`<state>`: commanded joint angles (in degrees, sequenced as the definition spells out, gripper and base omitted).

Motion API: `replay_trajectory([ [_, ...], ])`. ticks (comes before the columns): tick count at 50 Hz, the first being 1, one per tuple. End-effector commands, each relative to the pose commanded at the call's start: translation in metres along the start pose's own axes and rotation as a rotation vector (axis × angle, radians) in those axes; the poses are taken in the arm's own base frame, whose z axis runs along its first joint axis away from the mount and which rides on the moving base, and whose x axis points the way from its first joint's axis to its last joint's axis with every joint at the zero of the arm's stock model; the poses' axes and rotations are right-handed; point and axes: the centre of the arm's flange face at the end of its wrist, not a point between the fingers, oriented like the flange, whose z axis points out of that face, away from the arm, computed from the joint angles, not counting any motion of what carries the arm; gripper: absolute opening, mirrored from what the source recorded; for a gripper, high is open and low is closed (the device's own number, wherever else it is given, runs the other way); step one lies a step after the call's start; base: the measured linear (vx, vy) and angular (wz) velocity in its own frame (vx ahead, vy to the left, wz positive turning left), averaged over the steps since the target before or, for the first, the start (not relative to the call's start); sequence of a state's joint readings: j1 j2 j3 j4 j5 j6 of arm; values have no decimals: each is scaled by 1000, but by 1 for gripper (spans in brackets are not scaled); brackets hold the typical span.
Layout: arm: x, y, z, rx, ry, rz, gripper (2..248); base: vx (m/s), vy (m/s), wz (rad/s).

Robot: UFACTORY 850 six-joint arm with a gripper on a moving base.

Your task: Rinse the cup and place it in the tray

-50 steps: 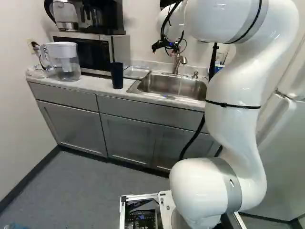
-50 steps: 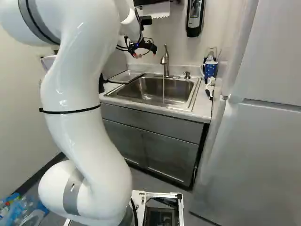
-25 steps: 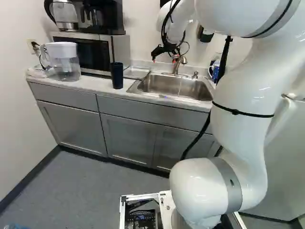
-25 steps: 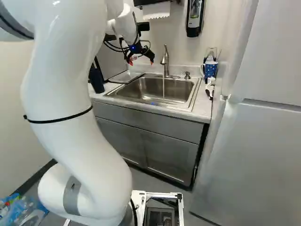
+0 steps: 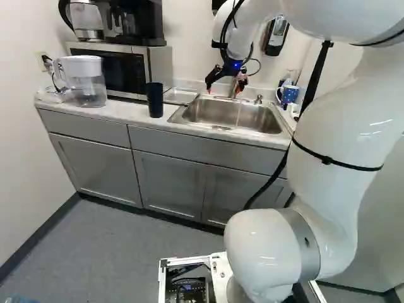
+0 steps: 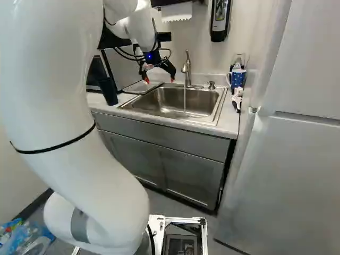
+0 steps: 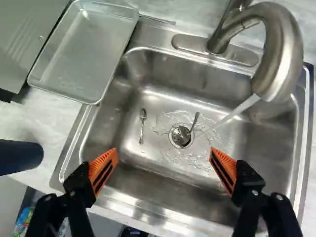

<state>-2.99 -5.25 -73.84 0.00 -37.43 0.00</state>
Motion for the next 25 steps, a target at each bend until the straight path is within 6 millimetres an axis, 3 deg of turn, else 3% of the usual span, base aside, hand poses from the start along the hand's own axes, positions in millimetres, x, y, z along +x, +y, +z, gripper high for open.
replay_trajectory([
  [25,-29,29,-18,-30,-3,50,247,0,0,0],
])
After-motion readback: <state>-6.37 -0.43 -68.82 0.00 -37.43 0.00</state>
